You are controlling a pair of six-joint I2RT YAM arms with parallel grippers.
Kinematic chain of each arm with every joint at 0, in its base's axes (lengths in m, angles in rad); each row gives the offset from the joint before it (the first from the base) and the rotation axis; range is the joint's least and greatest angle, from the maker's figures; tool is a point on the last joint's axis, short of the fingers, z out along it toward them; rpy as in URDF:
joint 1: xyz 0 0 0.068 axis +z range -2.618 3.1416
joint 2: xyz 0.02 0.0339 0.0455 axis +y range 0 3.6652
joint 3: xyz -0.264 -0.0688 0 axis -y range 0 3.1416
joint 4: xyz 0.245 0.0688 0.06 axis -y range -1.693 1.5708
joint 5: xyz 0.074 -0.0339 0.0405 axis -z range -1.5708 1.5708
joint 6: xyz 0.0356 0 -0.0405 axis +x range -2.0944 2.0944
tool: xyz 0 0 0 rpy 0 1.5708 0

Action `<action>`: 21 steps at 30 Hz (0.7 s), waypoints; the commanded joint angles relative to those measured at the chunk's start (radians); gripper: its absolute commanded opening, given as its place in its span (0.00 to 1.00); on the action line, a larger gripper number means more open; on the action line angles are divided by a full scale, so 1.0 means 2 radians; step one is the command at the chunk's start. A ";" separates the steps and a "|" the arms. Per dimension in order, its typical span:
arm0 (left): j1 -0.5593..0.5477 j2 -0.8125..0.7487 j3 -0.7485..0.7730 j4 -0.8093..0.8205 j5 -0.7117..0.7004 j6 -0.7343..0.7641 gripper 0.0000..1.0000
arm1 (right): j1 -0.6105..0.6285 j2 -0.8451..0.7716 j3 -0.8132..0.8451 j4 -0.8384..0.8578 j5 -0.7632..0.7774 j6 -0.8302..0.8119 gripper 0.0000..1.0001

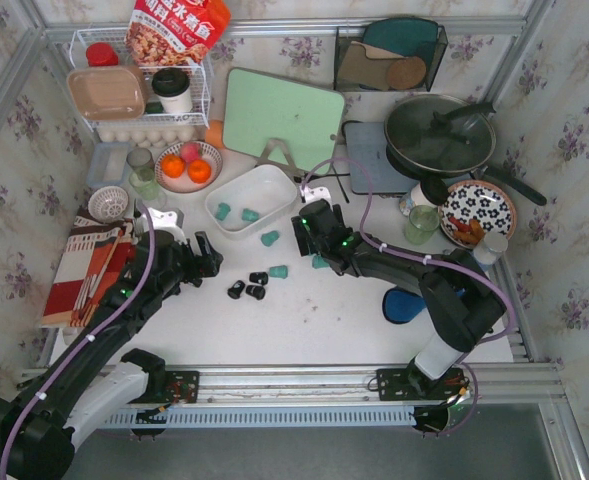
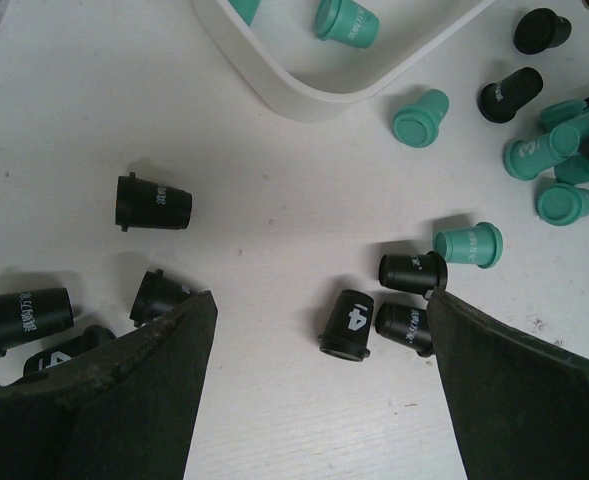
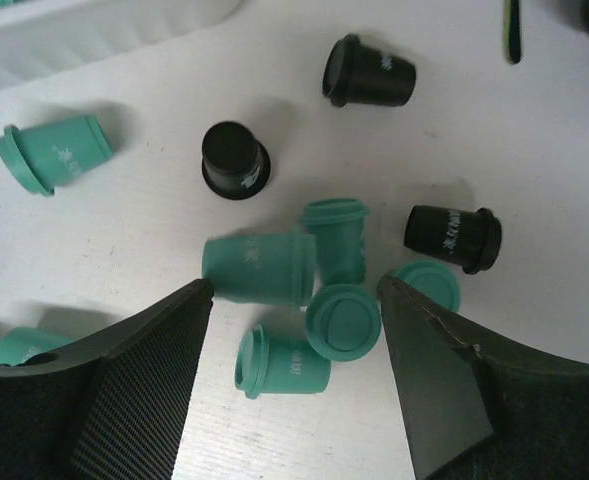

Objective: Mix the coffee capsules in the storage basket

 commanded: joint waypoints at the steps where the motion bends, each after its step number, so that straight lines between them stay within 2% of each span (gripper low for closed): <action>1: 0.000 0.003 0.005 0.007 0.004 0.000 0.89 | -0.007 0.007 -0.008 0.023 -0.045 0.008 0.75; 5: 0.000 0.006 0.006 0.007 0.004 0.000 0.88 | -0.008 0.013 -0.006 0.030 -0.068 0.003 0.75; 21: 0.000 0.009 0.006 0.009 0.006 -0.001 0.89 | -0.012 0.037 0.004 0.043 -0.043 0.006 0.70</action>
